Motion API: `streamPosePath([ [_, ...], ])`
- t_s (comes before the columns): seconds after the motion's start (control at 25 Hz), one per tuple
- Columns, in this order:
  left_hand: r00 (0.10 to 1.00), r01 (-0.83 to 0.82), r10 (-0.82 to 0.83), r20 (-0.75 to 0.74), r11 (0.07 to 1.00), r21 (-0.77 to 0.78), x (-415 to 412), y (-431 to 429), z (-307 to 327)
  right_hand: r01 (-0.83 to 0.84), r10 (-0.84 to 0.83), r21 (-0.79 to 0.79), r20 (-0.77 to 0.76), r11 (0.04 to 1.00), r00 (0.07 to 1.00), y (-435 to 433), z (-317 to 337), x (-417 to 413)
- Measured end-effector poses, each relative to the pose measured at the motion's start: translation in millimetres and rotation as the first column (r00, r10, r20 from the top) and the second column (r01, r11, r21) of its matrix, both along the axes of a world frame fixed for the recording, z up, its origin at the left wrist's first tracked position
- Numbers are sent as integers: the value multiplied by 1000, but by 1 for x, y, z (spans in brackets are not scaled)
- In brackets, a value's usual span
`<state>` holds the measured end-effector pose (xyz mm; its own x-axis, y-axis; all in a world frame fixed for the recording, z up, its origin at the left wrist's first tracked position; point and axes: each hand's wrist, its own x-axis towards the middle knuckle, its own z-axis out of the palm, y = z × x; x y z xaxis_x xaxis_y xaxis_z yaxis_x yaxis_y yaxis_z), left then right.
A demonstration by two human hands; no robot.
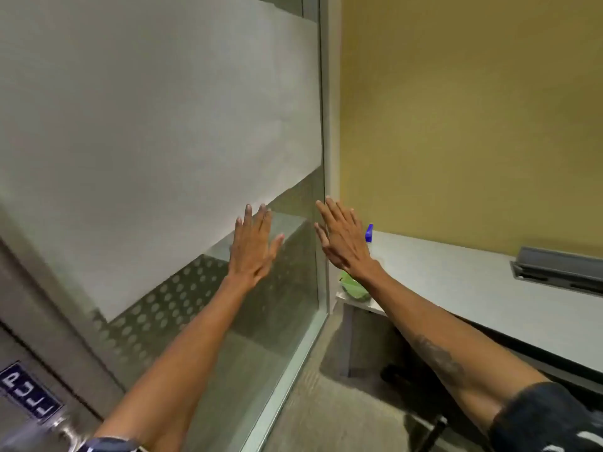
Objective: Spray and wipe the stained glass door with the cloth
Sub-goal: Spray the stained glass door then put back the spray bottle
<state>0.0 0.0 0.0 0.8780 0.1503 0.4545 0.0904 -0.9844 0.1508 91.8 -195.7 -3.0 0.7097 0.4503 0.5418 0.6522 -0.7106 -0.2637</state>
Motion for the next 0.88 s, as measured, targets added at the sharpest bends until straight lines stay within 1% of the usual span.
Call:
streamPosePath([
  [0.08,999,25,-30,-42,994,-104,33,-2,-13,66,-67,-26,-60,997,996,-11,-10,24],
  [0.16,992,38,-54,-112,989,-140,63,-8,-29,147,-152,-53,-124,988,981,-28,-28,51],
  [0.2,988,57,-76,-135,988,-140,82,-11,-38,189,-191,-33,-187,981,963,-36,-36,67],
  [0.28,980,74,-101,-173,985,-156,114,-17,-52,257,-238,18,-315,966,919,-50,-52,96],
  [0.4,966,94,-146,-214,967,-236,170,-24,-73,357,-290,38,-505,933,813,-68,-84,146],
  [0.52,947,123,-213,-238,931,-344,231,-32,-93,431,-297,65,-632,900,716,-76,-112,203],
  [0.6,921,122,-248,-302,916,-381,279,-41,-106,459,-282,71,-703,886,653,-78,-128,249],
  [0.72,871,88,-257,-419,920,-382,338,-59,-125,459,-254,44,-784,888,566,-79,-146,308],
  [0.88,811,48,-289,-509,900,-433,395,-75,-152,433,-217,24,-840,901,497,-76,-171,372],
])
